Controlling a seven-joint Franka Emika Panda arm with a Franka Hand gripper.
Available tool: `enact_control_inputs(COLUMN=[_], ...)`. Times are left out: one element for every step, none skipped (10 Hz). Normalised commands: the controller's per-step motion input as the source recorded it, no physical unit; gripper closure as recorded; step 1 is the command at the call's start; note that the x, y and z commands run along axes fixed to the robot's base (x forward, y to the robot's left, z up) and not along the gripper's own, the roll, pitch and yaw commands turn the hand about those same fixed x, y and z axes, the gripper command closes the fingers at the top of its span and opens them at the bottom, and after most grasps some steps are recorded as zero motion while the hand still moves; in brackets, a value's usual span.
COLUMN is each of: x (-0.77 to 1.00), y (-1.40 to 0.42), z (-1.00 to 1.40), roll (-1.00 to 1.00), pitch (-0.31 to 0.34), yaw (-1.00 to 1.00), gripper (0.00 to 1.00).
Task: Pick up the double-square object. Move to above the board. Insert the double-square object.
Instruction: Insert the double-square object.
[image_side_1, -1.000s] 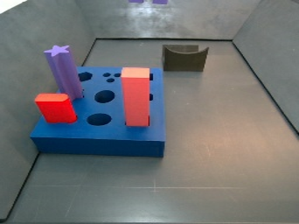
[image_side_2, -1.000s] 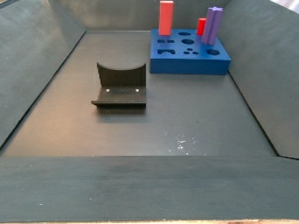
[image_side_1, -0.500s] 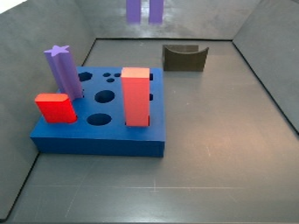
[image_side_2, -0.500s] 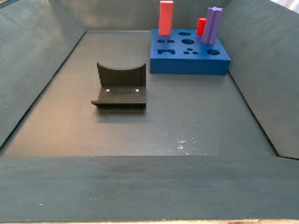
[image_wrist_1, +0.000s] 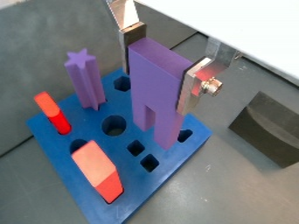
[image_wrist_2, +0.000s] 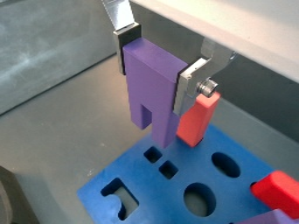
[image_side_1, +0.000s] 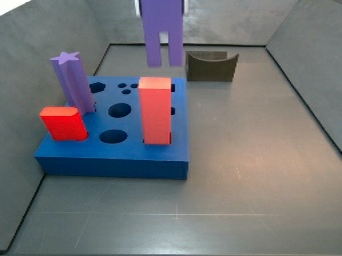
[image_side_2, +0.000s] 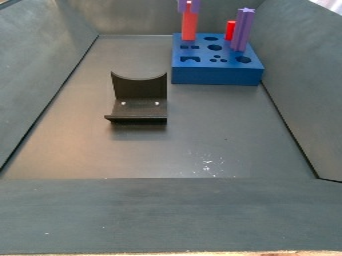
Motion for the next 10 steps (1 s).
enact_control_inputs(x=[0.20,0.23,0.24,0.21,0.18,0.14,0.00,-0.10,-0.12,-0.08], y=[-0.11,-0.05,0.00,0.00,0.00,0.00,0.00,0.00,-0.06,-0.12], z=[-0.76,-0.87,-0.90,-0.79,-0.72,-0.59,-0.42,-0.25,0.00,0.00], roll=[0.40,0.20,0.00,0.00,0.00,0.00,0.00,0.00,0.00,0.12], pitch=[0.131,0.140,0.089,0.089,0.034,0.017,0.000,-0.026,-0.003,0.000], yaw=[0.02,0.00,0.00,0.00,0.00,0.00,0.00,0.00,0.00,0.00], gripper=[1.00,1.00,1.00,1.00,1.00,1.00,1.00,1.00,1.00,1.00])
